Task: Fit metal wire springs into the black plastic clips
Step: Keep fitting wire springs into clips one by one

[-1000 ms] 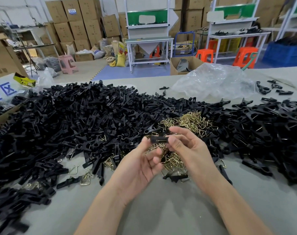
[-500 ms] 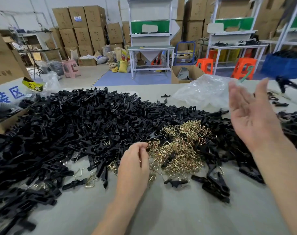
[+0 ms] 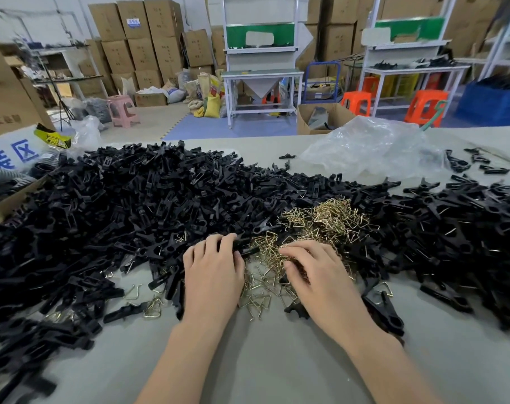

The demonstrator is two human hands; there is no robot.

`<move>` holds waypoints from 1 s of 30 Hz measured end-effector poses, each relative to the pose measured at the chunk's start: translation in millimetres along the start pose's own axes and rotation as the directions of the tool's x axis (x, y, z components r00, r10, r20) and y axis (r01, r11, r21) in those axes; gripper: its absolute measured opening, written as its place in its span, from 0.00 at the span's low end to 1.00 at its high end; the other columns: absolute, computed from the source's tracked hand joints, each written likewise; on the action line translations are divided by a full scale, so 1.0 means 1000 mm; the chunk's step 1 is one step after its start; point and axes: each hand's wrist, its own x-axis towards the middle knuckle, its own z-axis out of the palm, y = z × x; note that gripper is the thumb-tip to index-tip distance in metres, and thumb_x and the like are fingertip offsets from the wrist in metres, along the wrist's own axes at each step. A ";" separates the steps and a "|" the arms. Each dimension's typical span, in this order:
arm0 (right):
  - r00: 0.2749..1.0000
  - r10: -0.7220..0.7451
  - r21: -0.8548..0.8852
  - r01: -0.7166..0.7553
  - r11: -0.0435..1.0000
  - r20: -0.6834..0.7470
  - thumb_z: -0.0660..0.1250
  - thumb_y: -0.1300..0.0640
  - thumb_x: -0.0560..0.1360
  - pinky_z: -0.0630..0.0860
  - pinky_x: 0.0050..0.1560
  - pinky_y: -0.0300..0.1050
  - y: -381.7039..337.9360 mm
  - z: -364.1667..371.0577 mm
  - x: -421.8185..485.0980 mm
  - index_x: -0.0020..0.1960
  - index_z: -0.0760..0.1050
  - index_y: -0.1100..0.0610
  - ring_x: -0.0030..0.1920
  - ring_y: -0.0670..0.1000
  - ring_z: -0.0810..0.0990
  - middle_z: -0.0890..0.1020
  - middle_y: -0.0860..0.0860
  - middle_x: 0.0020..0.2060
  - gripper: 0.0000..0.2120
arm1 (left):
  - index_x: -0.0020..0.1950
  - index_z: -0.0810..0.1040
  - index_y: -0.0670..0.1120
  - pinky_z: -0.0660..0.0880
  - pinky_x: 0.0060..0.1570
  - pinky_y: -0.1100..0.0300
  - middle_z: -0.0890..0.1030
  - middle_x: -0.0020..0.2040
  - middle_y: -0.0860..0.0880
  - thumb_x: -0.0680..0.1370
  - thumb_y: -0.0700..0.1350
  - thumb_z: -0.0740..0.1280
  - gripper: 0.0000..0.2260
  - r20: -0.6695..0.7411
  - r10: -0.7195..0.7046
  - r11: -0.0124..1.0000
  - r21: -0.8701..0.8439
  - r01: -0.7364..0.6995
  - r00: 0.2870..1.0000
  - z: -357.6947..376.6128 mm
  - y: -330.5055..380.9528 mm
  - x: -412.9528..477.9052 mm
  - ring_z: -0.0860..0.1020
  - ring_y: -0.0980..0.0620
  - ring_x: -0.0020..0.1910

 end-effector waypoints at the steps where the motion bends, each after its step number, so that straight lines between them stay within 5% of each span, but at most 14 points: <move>1: 1.000 -0.008 -0.023 0.008 1.000 -0.001 0.57 0.46 0.83 0.65 0.70 0.40 0.000 0.000 0.000 0.67 0.77 0.46 0.65 0.40 0.66 0.75 0.39 0.62 0.17 | 0.62 0.80 0.49 0.69 0.62 0.47 0.81 0.56 0.48 0.78 0.47 0.68 0.13 -0.003 0.013 1.000 -0.001 -0.013 1.000 0.001 -0.001 0.000 0.78 0.44 0.57; 11: 0.999 -0.014 -0.014 0.013 1.000 -0.030 0.58 0.50 0.83 0.68 0.69 0.45 0.001 0.001 0.001 0.63 0.79 0.47 0.65 0.43 0.69 0.77 0.41 0.60 0.15 | 0.57 0.82 0.48 0.71 0.58 0.46 0.80 0.48 0.47 0.80 0.50 0.68 0.10 0.019 0.048 0.997 0.065 -0.050 0.999 -0.002 -0.002 -0.001 0.78 0.43 0.50; 19: 0.999 -0.018 0.010 0.019 1.000 -0.036 0.57 0.51 0.82 0.68 0.69 0.43 0.003 0.000 0.000 0.63 0.79 0.47 0.64 0.42 0.69 0.77 0.40 0.59 0.15 | 0.60 0.77 0.42 0.70 0.51 0.50 0.78 0.50 0.45 0.84 0.49 0.57 0.14 -0.080 -0.168 0.970 -0.192 0.150 0.983 -0.015 -0.002 0.007 0.76 0.44 0.49; 22: 0.999 -0.025 0.013 0.025 1.000 -0.034 0.58 0.52 0.83 0.68 0.68 0.43 0.003 -0.001 0.000 0.64 0.78 0.47 0.63 0.42 0.69 0.77 0.40 0.59 0.15 | 0.62 0.74 0.47 0.65 0.60 0.51 0.76 0.54 0.51 0.85 0.52 0.53 0.15 -0.040 -0.352 0.826 -0.484 0.290 0.935 -0.021 -0.003 0.011 0.67 0.55 0.52; 25: 0.997 -0.034 0.029 0.036 0.999 -0.062 0.59 0.54 0.82 0.68 0.67 0.42 0.001 -0.003 0.001 0.64 0.78 0.48 0.62 0.43 0.70 0.77 0.40 0.59 0.14 | 0.60 0.73 0.55 0.67 0.59 0.52 0.78 0.51 0.54 0.85 0.56 0.52 0.12 0.015 -0.378 0.677 -0.677 0.288 0.926 -0.032 0.001 0.009 0.67 0.58 0.52; 27: 0.993 -0.031 0.093 0.041 0.995 -0.112 0.60 0.54 0.82 0.66 0.65 0.34 -0.002 -0.005 0.001 0.65 0.78 0.47 0.61 0.41 0.70 0.77 0.38 0.57 0.14 | 0.53 0.75 0.60 0.71 0.50 0.64 0.76 0.42 0.58 0.84 0.57 0.54 0.11 0.070 -0.344 0.490 -0.837 0.243 0.936 -0.040 0.012 0.004 0.71 0.60 0.44; 30: 0.996 -0.013 0.298 0.037 0.954 -0.083 0.60 0.44 0.82 0.67 0.59 0.26 -0.014 -0.006 0.000 0.65 0.76 0.42 0.60 0.36 0.74 0.76 0.33 0.56 0.14 | 0.47 0.81 0.58 0.69 0.43 0.60 0.76 0.38 0.57 0.83 0.55 0.57 0.13 0.326 -0.259 0.126 -0.922 0.367 0.909 -0.045 0.039 -0.007 0.73 0.59 0.36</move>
